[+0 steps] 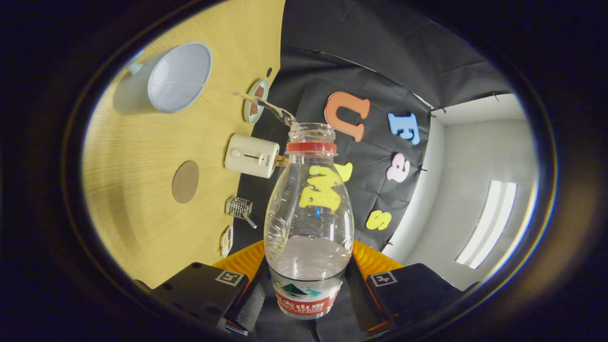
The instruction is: Take the bottle from table, then pour the juice into the cup, finally place the bottle on the coaster
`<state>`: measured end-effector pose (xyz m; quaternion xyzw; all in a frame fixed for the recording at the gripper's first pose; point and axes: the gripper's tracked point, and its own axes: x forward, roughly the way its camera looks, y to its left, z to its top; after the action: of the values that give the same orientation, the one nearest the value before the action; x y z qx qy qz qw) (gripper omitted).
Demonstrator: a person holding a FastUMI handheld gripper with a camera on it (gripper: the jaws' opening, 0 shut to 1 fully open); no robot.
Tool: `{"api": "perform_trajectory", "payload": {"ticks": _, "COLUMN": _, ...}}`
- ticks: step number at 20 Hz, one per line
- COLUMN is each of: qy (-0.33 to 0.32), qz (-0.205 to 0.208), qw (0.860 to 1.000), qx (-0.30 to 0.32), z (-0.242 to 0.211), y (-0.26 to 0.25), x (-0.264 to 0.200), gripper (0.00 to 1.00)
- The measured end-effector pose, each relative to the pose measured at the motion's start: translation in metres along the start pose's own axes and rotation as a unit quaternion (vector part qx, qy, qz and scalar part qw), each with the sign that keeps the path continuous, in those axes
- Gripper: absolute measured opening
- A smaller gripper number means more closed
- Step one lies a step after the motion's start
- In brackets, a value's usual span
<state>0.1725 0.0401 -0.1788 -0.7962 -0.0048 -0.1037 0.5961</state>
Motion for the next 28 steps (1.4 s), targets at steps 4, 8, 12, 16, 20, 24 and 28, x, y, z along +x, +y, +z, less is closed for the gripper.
{"api": "perform_trajectory", "payload": {"ticks": 4, "qy": 0.001, "qz": -0.001, "qw": 1.0, "qx": -0.006, "z": -0.001, "y": -0.001, "x": -0.001, "gripper": 0.81}}
{"api": "perform_trajectory", "payload": {"ticks": 8, "qy": 0.001, "qz": -0.004, "qw": 1.0, "qx": -0.011, "z": 0.0, "y": -0.005, "x": -0.002, "gripper": 0.81}}
{"api": "perform_trajectory", "payload": {"ticks": 12, "qy": -0.001, "qz": -0.01, "qw": 1.0, "qx": -0.018, "z": 0.001, "y": -0.006, "x": -0.003, "gripper": 0.81}}
{"api": "perform_trajectory", "payload": {"ticks": 16, "qy": 0.003, "qz": -0.012, "qw": 1.0, "qx": -0.023, "z": 0.0, "y": -0.008, "x": -0.003, "gripper": 0.81}}
{"api": "perform_trajectory", "payload": {"ticks": 20, "qy": 0.001, "qz": -0.012, "qw": 1.0, "qx": -0.029, "z": 0.0, "y": -0.009, "x": -0.002, "gripper": 0.81}}
{"api": "perform_trajectory", "payload": {"ticks": 24, "qy": 0.0, "qz": -0.012, "qw": 0.999, "qx": -0.034, "z": 0.001, "y": -0.01, "x": -0.003, "gripper": 0.81}}
{"api": "perform_trajectory", "payload": {"ticks": 28, "qy": -0.003, "qz": -0.018, "qw": 0.999, "qx": -0.041, "z": 0.002, "y": -0.013, "x": -0.002, "gripper": 0.81}}
